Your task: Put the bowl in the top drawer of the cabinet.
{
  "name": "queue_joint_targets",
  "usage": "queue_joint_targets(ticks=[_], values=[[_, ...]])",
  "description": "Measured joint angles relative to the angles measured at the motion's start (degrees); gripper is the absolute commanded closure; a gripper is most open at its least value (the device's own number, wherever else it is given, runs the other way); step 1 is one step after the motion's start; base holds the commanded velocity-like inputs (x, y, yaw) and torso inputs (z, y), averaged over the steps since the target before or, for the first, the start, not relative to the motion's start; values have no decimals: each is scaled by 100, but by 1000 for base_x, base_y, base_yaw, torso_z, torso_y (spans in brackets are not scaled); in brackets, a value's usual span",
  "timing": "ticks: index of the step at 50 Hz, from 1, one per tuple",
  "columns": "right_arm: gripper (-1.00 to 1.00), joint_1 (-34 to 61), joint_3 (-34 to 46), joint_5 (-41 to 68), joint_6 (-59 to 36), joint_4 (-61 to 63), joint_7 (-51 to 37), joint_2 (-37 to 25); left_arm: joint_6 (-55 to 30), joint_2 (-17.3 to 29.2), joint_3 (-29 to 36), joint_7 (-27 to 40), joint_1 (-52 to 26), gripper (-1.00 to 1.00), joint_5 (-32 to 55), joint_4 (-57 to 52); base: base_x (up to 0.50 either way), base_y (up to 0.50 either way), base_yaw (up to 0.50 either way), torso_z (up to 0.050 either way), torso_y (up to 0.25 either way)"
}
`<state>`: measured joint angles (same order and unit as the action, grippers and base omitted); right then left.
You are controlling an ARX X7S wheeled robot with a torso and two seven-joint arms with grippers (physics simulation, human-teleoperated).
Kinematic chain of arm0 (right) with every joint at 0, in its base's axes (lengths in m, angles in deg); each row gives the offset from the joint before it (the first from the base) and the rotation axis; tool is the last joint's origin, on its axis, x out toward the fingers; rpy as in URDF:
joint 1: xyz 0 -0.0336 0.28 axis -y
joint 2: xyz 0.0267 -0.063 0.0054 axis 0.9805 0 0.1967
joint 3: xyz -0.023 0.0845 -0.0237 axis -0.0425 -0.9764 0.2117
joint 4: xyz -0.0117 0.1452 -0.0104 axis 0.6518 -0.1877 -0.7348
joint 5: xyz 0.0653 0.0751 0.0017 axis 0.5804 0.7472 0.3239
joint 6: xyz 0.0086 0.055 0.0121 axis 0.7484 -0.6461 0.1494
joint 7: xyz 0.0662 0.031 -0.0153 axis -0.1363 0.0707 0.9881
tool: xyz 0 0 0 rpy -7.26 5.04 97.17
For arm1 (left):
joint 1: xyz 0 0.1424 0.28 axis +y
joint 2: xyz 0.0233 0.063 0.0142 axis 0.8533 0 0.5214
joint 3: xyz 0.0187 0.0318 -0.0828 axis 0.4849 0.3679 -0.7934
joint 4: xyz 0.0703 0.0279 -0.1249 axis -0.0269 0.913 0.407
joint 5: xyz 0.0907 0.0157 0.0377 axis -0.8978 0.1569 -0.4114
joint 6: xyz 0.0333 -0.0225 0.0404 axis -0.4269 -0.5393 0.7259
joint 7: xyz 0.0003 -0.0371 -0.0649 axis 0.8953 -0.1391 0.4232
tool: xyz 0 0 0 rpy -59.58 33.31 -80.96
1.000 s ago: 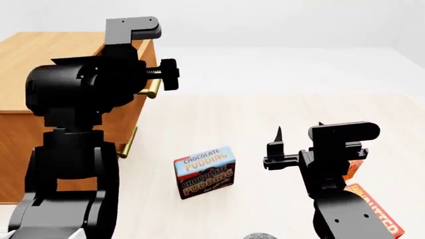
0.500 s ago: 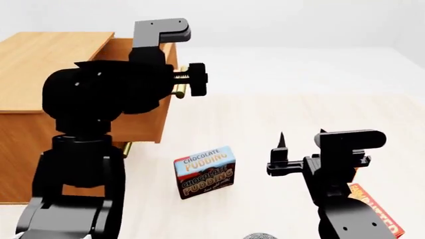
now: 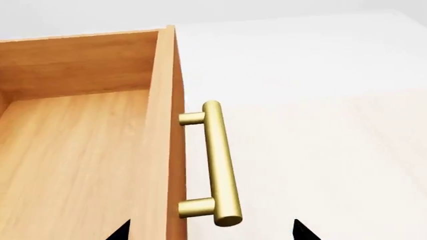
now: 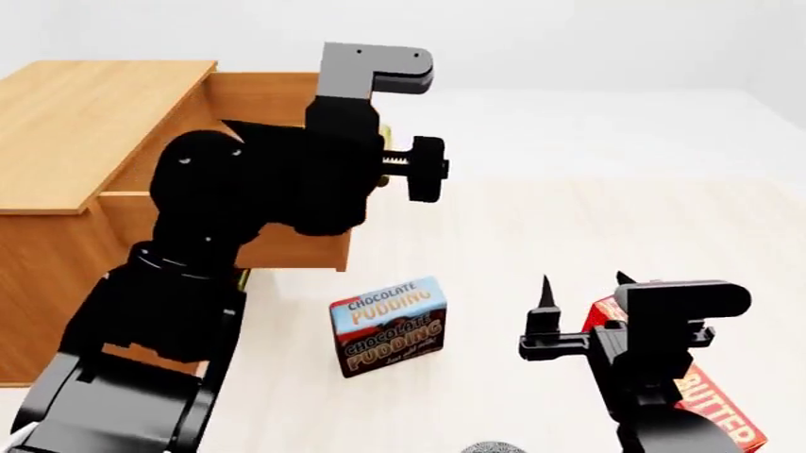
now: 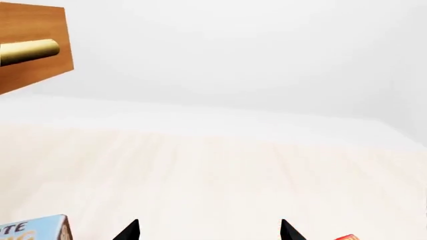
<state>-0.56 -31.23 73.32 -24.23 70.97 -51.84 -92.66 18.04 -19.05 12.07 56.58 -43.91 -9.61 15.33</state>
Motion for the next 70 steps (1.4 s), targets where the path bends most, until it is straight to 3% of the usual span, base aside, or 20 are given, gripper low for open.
queue_joint_targets(ticks=[17, 30, 44, 55, 64, 70], values=[[-100, -277, -249, 162, 326, -244, 107, -58, 743, 296, 1352, 1022, -429, -100, 1427, 13, 0, 0, -2, 0, 4], [-100, -284, -201, 167, 332, -298, 88, -84, 1087, 321, 1392, 1088, -1154, -100, 2552, -236, 0, 0, 0, 0, 1], [-100, -219, -114, 151, 243, -284, 10, -104, 1073, 699, 1207, 1497, -1486, -100, 3304, -859, 0, 0, 0, 0, 0], [-100, -120, -182, 152, 149, -298, -130, -105, 1126, 1210, 1007, 2112, -771, -100, 4150, -2684, 0, 0, 0, 0, 0], [-100, -43, -250, 144, 137, -416, -223, -105, 1348, 1791, 747, 2472, 252, -100, 4739, -4491, 0, 0, 0, 0, 0], [-100, -10, -263, 138, 132, -467, -271, -103, 1397, 2159, 487, 2368, 1167, -100, 4814, -5561, 0, 0, 0, 0, 0]])
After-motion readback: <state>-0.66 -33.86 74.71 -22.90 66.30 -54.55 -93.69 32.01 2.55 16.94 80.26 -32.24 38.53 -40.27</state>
